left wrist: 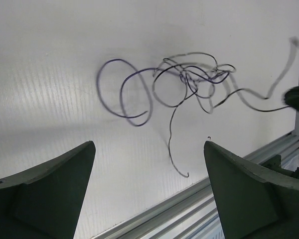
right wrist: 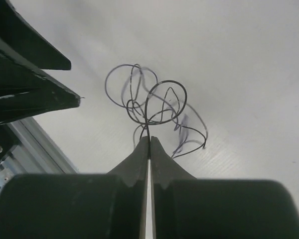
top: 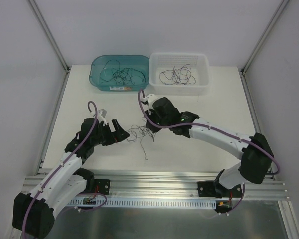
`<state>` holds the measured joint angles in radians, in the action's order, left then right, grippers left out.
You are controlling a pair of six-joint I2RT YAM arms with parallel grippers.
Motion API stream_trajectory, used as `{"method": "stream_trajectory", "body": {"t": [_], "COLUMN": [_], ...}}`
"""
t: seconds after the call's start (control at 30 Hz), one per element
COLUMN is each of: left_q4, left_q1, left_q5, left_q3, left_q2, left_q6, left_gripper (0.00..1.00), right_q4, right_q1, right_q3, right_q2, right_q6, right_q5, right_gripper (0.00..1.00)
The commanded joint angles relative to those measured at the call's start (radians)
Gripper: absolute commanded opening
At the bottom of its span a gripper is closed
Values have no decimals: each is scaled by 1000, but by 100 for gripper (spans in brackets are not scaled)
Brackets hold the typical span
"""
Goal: Untangle the cables
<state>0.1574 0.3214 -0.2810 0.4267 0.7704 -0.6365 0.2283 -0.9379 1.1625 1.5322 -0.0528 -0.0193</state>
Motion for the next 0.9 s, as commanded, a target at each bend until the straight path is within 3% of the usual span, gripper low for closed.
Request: {"method": "stream_trajectory", "body": {"t": [0.0,0.3,0.43,0.7,0.87], "left_q4": [-4,-85,-162,-494,-605], "left_q1": [7,45,94,107,114], "left_q5": [-37,-167,-152,-73,-138], "left_q3": [21,37,18,-62,-17], "left_q2": [-2,23,73,206,345], "left_q6": [-8,29,-54,-236,-212], "left_gripper": [92,92,91,87,85], "right_q4": [175,241,241,232,203], "right_q1": [-4,-6,-4,-6,-6], "right_q3": [85,94,95,72,17], "right_q2": [-125,-265,-300,-351,-380], "right_q6": [-108,-116,-101,-87,-73], "right_q5": [81,104,113,58,33], "right_gripper": [1,1,1,1,1]}}
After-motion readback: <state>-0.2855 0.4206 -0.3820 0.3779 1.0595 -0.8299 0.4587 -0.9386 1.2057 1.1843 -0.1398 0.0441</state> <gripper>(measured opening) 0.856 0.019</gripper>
